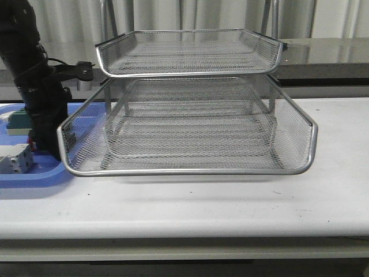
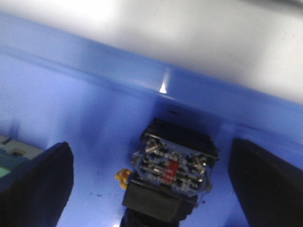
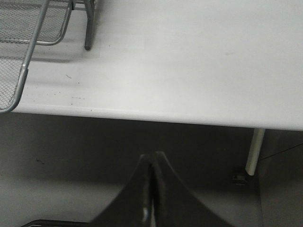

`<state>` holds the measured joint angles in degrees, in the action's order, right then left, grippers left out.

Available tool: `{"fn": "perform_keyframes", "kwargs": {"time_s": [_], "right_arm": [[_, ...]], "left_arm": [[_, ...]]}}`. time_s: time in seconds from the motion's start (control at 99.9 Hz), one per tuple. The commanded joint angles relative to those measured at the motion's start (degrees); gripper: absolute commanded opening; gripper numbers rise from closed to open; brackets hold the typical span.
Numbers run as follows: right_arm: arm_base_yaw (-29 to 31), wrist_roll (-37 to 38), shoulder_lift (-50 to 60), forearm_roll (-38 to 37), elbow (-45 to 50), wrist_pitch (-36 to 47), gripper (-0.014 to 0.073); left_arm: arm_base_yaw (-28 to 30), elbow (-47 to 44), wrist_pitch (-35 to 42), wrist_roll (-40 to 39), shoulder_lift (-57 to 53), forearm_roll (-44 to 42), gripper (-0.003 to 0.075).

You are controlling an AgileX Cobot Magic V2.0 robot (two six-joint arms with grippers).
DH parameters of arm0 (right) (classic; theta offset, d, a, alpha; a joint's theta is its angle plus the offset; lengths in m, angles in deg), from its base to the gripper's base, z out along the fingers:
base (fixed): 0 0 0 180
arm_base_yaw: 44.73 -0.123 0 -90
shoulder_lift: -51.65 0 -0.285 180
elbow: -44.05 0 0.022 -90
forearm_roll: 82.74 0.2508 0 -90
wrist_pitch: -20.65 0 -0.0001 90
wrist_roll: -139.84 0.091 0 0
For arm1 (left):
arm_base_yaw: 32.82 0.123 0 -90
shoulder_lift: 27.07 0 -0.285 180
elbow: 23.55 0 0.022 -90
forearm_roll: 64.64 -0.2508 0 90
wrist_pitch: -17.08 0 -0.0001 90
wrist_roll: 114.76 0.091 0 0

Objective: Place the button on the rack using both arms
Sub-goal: 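Lower the left gripper and grasp the red-capped push button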

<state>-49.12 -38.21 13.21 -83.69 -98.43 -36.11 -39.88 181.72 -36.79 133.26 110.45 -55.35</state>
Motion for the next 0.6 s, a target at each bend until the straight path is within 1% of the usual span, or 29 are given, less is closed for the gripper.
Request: {"fn": "perform_keyframes", "kwargs": {"time_s": [0.0,0.07,0.26,0.401,0.491,0.591], "right_arm": [[0.07,0.0,-0.13,-0.23,-1.92,3.2,-0.007],[0.07,0.0,-0.13,-0.23,-1.92,3.2,-0.007],[0.07,0.0,-0.13,-0.23,-1.92,3.2,-0.007],[0.07,0.0,-0.13,-0.23,-1.92,3.2,-0.007],[0.07,0.0,-0.13,-0.23,-1.92,3.2,-0.007],[0.07,0.0,-0.13,-0.23,-1.92,3.2,-0.007]], "left_arm": [[-0.26,1.29,0.92,0.08,-2.22,0.53,0.0605],[-0.26,1.29,0.67,0.08,-2.22,0.53,0.0526],[-0.26,1.29,0.57,-0.04,-2.22,-0.09,0.023],[-0.26,1.41,-0.52,-0.27,-2.83,-0.48,0.0057],[-0.16,2.63,-2.15,-0.37,-3.21,-0.46,-0.0022],[-0.03,5.91,-5.87,-0.9,-3.41,-0.61,-0.002]]}}
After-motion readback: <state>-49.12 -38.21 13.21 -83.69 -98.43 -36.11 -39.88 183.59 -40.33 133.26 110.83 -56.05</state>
